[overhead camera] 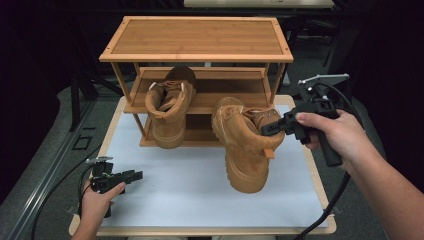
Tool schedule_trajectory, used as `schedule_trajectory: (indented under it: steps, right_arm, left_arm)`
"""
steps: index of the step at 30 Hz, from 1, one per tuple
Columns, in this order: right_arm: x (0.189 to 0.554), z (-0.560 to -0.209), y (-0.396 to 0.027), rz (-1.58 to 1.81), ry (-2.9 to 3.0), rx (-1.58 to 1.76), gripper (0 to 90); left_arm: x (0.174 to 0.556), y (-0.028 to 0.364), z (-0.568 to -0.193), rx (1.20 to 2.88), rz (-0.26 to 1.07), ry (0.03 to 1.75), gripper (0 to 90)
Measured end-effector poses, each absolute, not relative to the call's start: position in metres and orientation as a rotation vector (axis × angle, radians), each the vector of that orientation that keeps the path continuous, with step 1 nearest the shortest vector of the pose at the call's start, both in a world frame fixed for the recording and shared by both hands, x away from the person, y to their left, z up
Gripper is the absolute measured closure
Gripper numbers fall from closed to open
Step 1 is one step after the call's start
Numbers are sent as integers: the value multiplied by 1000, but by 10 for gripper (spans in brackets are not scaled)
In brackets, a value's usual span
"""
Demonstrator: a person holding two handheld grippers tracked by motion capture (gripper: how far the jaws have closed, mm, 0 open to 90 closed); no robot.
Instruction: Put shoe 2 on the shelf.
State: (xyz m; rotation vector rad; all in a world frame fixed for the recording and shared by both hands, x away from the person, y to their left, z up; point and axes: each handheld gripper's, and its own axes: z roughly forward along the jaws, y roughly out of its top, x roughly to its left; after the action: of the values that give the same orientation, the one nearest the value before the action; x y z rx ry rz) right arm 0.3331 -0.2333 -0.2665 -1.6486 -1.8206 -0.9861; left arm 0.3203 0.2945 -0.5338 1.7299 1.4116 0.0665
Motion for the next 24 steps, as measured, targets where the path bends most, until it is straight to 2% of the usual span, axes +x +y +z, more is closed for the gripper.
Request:
schedule_trajectory:
  steps: [8,24]
  right_arm:
    - [356,-258,-227,-1049,-1858,-1682,788]
    - [415,-273,-211,-1169,-1845,-1823,787]
  left_arm:
    - [321,296,-534,1745,74,1413,518]
    - [322,297,-536,1750,78,1418,518]
